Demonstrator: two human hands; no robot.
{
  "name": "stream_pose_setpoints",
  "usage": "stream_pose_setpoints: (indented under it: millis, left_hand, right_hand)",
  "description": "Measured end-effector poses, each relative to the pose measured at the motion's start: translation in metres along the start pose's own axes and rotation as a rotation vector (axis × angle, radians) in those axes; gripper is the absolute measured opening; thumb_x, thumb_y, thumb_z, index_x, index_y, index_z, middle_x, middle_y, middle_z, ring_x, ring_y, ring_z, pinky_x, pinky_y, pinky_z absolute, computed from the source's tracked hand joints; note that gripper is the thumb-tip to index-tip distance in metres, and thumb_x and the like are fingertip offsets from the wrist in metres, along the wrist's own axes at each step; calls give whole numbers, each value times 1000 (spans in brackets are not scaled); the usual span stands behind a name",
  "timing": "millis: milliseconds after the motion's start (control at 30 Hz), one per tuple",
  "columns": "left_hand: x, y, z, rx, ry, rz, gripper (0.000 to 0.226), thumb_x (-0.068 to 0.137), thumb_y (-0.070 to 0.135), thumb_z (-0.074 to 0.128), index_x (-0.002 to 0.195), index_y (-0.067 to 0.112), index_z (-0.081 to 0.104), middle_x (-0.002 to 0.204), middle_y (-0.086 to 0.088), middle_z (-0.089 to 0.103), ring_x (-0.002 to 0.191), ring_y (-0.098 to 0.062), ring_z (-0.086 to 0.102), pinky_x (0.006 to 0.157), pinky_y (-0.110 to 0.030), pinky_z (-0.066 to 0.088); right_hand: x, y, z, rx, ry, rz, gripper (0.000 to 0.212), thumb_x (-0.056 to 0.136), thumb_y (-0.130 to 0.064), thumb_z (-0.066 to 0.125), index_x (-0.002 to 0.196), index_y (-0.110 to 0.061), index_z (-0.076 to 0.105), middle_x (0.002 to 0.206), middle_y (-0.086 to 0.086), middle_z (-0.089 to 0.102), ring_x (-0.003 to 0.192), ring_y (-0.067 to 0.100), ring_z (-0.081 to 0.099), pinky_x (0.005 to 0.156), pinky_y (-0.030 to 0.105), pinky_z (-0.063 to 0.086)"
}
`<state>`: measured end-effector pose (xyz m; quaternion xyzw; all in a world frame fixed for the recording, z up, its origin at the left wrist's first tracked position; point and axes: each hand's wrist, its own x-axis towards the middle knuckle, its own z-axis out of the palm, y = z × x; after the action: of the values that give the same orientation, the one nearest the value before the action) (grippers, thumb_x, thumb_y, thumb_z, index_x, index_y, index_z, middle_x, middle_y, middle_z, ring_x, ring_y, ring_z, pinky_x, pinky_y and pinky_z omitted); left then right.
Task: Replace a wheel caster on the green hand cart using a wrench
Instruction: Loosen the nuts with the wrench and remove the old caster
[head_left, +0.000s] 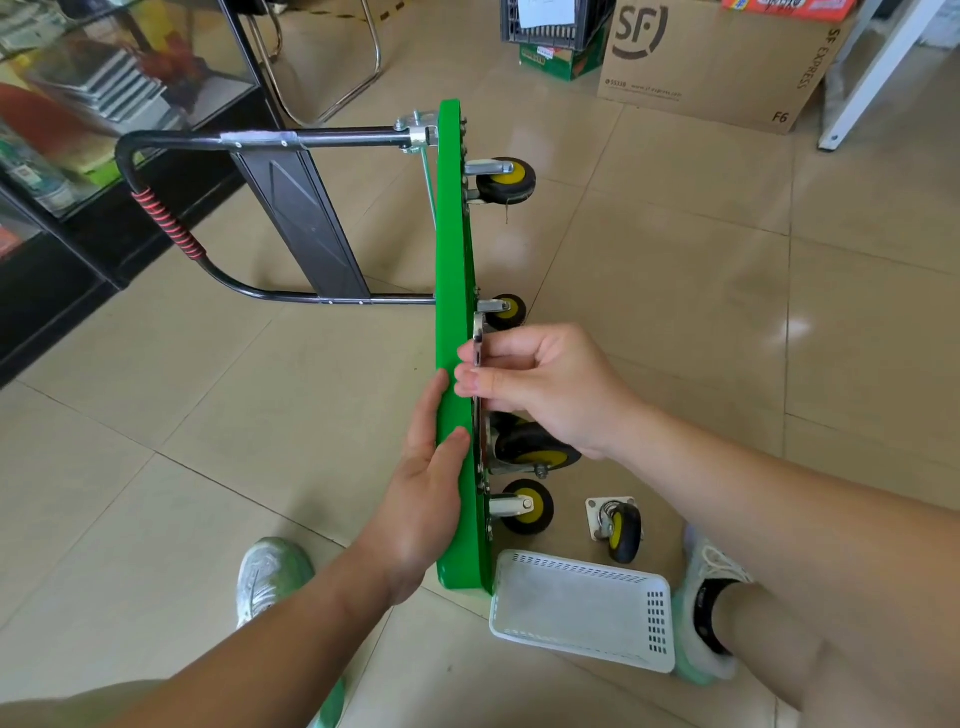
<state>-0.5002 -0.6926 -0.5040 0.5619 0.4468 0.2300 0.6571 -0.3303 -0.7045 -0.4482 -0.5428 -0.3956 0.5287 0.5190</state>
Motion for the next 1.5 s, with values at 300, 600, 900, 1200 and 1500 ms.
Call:
stream_pose_setpoints:
  millis: [300, 600, 900, 1200, 1500]
  left_hand:
    - [-7, 8, 2, -24, -20, -9, 50, 112, 28, 38, 140, 68, 32, 144, 13, 59, 131, -11, 58, 118, -44, 40]
    - [-4, 4, 5, -24, 34, -4, 49, 109, 35, 42, 131, 78, 35, 147, 13, 56, 134, -18, 56, 117, -50, 40]
    - [-1, 1, 2, -21, 21, -11, 53, 93, 48, 42, 134, 79, 31, 153, 15, 49, 139, -24, 51, 118, -53, 38]
    - [-2, 1, 2, 14, 18, 1, 52, 100, 43, 41, 138, 76, 28, 155, 11, 48, 141, -22, 49, 119, -52, 36]
    - [-3, 2, 3, 12, 9, 18, 52, 99, 47, 42, 141, 73, 27, 156, 14, 45, 143, -19, 46, 120, -51, 36]
  right_hand:
    - [-68, 15, 7, -285, -137, -242, 22, 77, -1, 79, 94, -15, 80, 98, -3, 78, 96, 9, 74, 92, 33, 59]
    - [-63, -5, -7, -69, 7, -354, 26, 79, 12, 75, 98, -6, 76, 100, 3, 78, 94, 14, 74, 90, 26, 57]
    - [-7, -12, -14, 17, 69, -91, 20, 86, 3, 72, 98, -13, 73, 88, 1, 77, 88, 17, 76, 71, 23, 58]
    - [11, -3, -8, 63, -17, 56, 18, 86, 3, 71, 97, -12, 73, 85, 4, 77, 83, 18, 75, 72, 27, 59]
    - [-13, -2, -4, -50, -63, -86, 23, 84, 7, 74, 97, -12, 76, 90, -2, 78, 88, 8, 72, 81, 22, 57]
